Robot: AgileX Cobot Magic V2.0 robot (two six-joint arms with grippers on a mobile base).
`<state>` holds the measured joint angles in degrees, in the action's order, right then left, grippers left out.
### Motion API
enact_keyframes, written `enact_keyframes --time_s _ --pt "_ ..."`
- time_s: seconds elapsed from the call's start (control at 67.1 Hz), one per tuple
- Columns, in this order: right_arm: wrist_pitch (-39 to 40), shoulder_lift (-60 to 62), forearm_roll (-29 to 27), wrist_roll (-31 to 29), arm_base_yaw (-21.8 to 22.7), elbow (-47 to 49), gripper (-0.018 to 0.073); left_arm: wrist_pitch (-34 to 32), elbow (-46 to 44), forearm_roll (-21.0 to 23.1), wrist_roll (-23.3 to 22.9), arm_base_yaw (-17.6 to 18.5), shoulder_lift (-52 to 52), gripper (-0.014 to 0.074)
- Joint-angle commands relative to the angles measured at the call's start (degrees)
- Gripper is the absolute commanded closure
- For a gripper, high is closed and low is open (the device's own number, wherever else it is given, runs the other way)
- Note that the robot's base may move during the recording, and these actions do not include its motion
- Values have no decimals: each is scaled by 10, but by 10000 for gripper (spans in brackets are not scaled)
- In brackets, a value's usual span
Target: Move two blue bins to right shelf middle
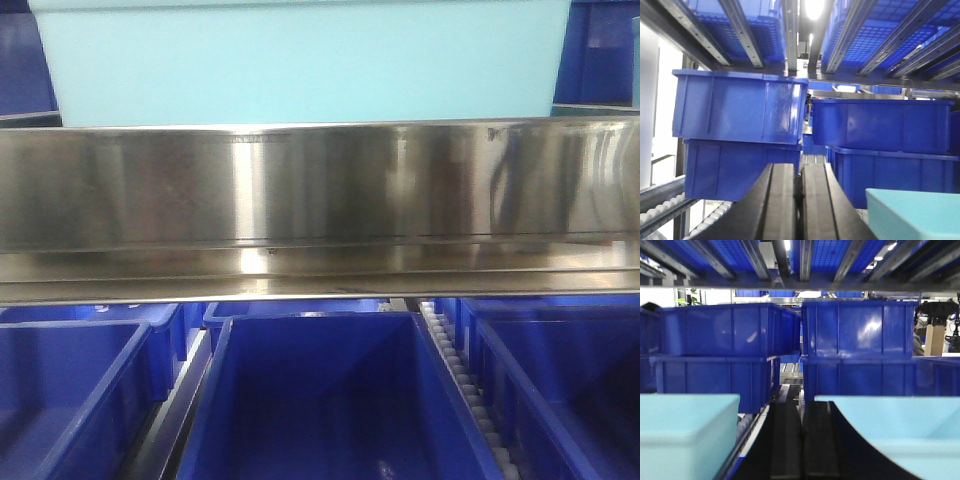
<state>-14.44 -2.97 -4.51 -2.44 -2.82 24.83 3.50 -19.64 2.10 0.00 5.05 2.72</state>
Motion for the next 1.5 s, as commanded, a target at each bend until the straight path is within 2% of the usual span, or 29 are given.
enact_keyframes --time_s 0.0,0.134,0.194,0.223,0.313,0.432,0.67,0.804,0.938,1.206,1.34,1.489 --pt "-43 -43 4 -3 -1 55 554 63 -56 3 0 3 36 475" --pt "-44 -111 4 -3 -1 107 169 93 -112 3 0 10 103 204" --pt "-42 -141 5 -3 -1 114 24 94 -129 4 0 17 132 111" --pt "-40 -156 10 -3 -1 116 -18 94 -137 7 0 20 145 78" --pt "-15 -196 16 -3 -1 118 -10 92 -165 3 0 30 190 3" --pt "3 -241 14 -3 -9 130 -10 128 -218 3 0 49 250 -5" --pt "-111 -351 12 -3 -76 262 -10 246 -354 3 0 133 393 -3" --pt "-183 -437 7 -3 -120 362 -10 316 -435 2 0 160 475 -3" --pt "-297 -546 7 -3 -146 481 -10 411 -529 1 0 163 563 -3" --pt "-492 -739 7 35 -146 693 -10 564 -701 -3 0 163 731 -3" --pt "-516 -812 7 35 -146 745 -10 600 -748 2 -4 163 804 -3" --pt "-513 -872 7 36 -148 758 -10 617 -772 12 -4 163 874 1"
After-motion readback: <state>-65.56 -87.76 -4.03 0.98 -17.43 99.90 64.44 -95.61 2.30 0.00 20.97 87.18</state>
